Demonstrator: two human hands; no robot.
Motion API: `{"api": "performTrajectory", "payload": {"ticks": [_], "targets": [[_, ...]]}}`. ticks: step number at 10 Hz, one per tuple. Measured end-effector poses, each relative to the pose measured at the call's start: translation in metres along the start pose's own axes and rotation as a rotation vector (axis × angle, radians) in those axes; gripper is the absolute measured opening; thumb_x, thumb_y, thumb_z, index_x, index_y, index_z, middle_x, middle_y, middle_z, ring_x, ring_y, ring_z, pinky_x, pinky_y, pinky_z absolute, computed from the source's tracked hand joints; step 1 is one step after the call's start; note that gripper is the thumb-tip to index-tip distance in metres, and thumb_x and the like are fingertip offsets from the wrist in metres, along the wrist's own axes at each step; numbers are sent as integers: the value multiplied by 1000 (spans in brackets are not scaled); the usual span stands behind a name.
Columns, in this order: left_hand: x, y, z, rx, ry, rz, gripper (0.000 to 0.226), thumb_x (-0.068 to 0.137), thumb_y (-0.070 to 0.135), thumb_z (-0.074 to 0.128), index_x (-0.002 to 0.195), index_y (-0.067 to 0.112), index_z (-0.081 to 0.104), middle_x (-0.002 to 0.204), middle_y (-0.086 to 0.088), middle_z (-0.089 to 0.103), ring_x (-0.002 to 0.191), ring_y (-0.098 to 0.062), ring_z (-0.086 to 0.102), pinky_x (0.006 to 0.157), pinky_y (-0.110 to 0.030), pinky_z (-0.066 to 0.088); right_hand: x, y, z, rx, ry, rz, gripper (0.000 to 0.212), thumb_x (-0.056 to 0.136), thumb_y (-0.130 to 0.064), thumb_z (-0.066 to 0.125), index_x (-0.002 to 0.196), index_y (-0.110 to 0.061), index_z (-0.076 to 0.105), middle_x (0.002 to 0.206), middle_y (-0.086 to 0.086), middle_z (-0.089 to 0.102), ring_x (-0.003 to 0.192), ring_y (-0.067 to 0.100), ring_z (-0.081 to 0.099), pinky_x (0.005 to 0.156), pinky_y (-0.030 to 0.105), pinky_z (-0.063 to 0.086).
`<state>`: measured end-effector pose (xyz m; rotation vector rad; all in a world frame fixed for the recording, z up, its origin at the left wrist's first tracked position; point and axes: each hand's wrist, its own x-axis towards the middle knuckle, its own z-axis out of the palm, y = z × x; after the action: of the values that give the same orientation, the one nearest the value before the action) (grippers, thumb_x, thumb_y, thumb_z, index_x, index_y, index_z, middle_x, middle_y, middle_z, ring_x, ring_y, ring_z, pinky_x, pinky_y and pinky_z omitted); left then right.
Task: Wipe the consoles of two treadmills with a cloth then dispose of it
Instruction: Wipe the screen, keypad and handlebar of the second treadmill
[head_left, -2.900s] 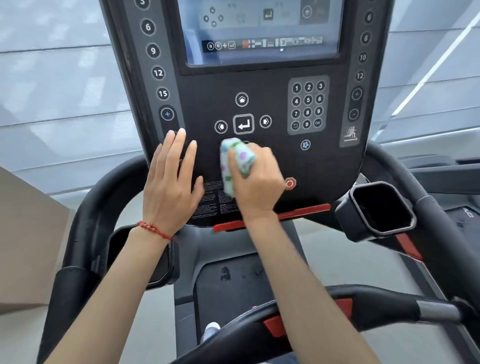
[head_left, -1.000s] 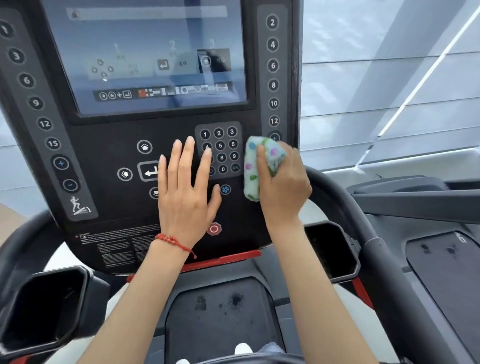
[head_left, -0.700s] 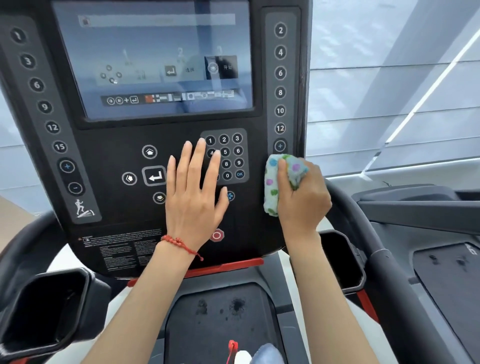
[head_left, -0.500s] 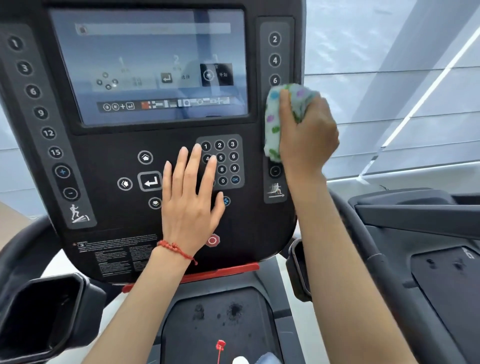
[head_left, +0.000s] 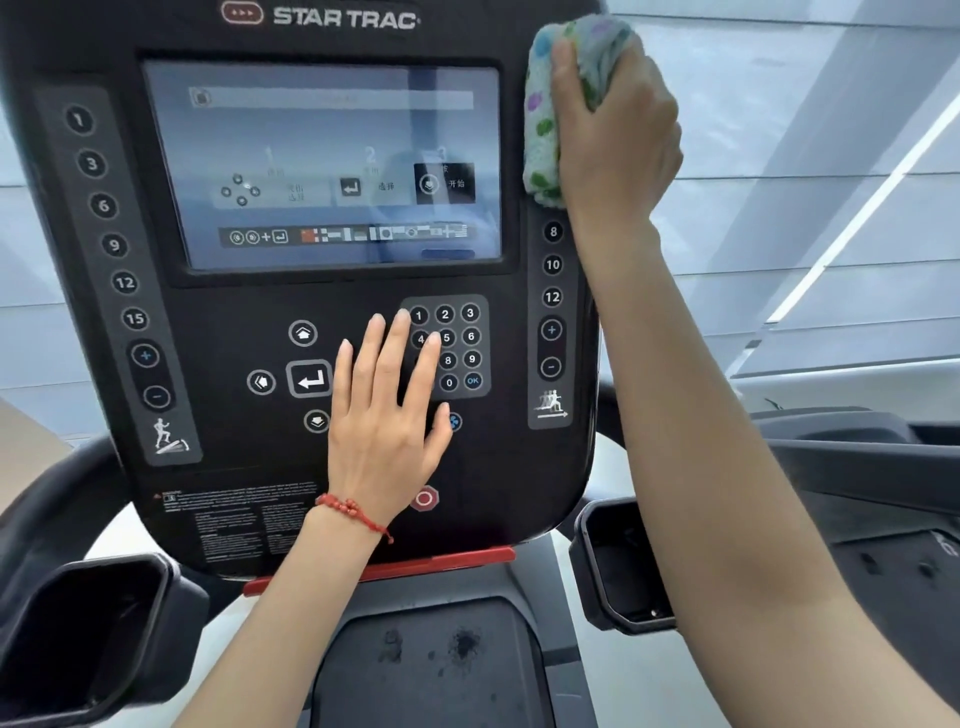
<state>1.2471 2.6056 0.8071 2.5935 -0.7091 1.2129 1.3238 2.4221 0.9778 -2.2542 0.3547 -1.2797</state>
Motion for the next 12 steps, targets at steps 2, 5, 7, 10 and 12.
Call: {"api": "performTrajectory", "payload": {"ticks": [2,5,7,10,12], "targets": [[-1,0,0,10,-3,3,50,88,22,55,134,4,49,143,-24,38,135,-38,31,110,-54,26,-56,18,-3,91,17,23,44,87,-49,51,85,-6,59,80,6,62,64,13,46,58,24,30],[-1,0,0,8,-15,3,51,88,22,53,135,4,47,143,-24,37,135,-38,30,111,-54,24,-117,37,-12,94,40,12,46,81,-49,50,84,-4,62,70,9,64,60,27,61,55,22,33],[-1,1,-4,19,-48,-7,52,88,22,54,136,4,46,144,-24,37,136,-38,29,111,-53,24,-144,47,-18,108,7,49,45,82,-47,51,83,-3,62,69,9,64,59,26,61,54,21,36],[-12,10,-20,-14,-94,-28,49,91,23,48,136,2,46,143,-24,38,135,-36,31,110,-52,27,-163,57,-39,248,-214,319,34,83,-46,60,85,-12,58,80,0,63,71,13,55,66,28,43],[-30,9,-33,-64,-124,2,50,91,25,47,136,3,45,142,-22,39,135,-35,32,109,-51,28,-195,56,-60,238,-267,442,30,83,-46,60,82,-16,57,78,-4,61,72,10,54,63,18,38]]}}
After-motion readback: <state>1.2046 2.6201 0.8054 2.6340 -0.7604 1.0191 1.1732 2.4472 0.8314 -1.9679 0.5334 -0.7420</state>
